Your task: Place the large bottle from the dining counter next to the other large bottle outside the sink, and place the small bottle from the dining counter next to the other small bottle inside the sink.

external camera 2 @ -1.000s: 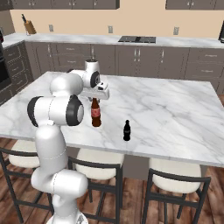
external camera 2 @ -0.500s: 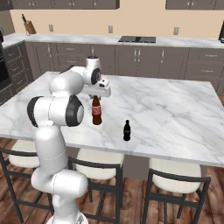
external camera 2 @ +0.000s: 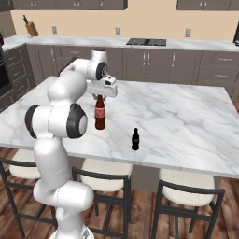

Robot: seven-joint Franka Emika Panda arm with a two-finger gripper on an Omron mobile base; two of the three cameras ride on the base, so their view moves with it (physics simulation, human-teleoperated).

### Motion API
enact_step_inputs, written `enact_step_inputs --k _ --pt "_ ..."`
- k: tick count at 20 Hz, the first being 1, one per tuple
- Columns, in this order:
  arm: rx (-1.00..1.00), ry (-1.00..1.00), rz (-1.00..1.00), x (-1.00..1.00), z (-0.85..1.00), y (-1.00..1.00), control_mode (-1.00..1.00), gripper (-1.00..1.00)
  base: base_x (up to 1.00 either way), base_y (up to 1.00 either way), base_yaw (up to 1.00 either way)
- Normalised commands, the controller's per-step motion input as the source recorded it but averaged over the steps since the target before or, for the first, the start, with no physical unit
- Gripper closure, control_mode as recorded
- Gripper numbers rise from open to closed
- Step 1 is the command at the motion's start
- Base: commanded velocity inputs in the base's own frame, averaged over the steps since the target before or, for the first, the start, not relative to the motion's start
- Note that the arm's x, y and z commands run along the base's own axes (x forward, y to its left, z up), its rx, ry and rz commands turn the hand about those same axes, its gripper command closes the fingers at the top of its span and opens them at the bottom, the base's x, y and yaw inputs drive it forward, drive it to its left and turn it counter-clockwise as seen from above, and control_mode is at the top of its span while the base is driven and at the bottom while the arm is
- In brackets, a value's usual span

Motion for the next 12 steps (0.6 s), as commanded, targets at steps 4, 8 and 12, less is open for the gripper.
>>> enact_step_inputs --k 4,8,12 --pt "0.0 0.0 0.0 -0.88 0.17 0.0 -1.0 1.0 0.0 0.0 0.0" --pt "0.0 0.0 0.0 -0.92 0.2 0.0 -1.0 1.0 0.0 0.0 0.0" --pt "0.0 0.0 0.0 -0.81 0.08 0.0 -1.0 1.0 0.0 0.0 0.0"
